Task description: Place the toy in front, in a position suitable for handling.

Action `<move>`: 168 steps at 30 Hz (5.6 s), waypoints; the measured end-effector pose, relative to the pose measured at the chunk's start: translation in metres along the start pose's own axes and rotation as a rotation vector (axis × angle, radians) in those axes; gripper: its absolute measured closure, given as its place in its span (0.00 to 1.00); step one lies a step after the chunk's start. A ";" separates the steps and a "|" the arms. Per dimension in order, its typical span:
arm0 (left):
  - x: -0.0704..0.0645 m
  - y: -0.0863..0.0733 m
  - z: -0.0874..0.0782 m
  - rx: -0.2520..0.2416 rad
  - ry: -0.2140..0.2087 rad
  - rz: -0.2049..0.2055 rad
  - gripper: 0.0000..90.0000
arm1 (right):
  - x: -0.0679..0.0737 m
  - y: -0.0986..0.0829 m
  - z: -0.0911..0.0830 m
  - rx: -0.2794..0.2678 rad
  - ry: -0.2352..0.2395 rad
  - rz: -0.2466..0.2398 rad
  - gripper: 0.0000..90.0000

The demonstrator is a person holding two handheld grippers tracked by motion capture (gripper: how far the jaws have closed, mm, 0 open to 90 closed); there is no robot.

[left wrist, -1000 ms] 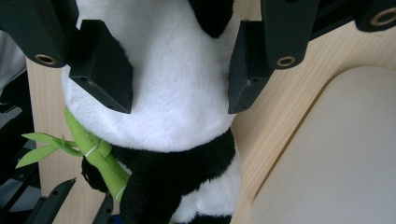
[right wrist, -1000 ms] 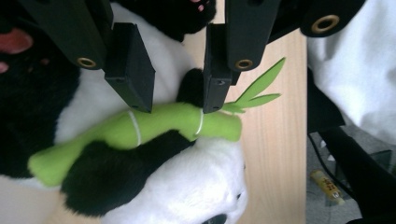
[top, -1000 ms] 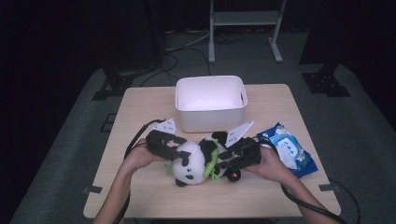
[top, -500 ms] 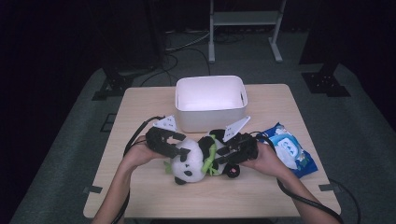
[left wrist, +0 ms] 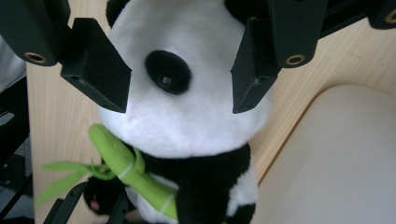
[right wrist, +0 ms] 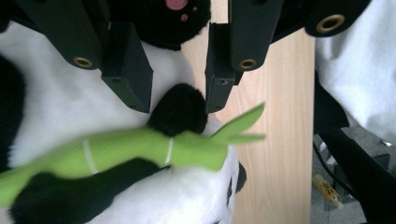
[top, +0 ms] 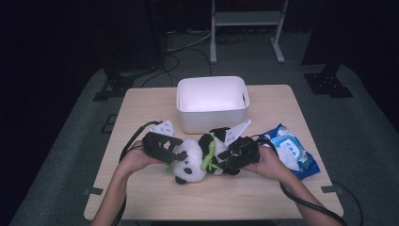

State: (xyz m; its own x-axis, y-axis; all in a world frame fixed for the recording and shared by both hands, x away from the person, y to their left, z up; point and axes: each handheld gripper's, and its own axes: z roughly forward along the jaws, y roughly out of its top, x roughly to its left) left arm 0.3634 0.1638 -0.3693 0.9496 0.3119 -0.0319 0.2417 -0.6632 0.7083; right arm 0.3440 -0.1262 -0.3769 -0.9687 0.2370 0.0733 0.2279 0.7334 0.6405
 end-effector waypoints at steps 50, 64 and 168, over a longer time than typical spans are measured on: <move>0.001 -0.005 0.014 -0.010 -0.048 -0.009 0.37 | 0.000 0.013 0.005 0.006 0.008 0.012 0.91; -0.016 0.012 0.021 -0.005 -0.107 0.049 0.34 | 0.017 -0.010 -0.015 -0.011 0.042 0.033 0.91; -0.010 -0.022 -0.007 -0.094 -0.041 -0.045 0.26 | -0.048 0.007 -0.076 -0.039 -0.076 0.052 0.54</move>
State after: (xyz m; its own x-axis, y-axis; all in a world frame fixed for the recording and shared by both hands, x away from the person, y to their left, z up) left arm 0.3474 0.1800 -0.3794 0.9461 0.3103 -0.0928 0.2662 -0.5817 0.7686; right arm 0.3847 -0.1809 -0.3176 -0.9451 0.3229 0.0506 0.2727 0.6937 0.6666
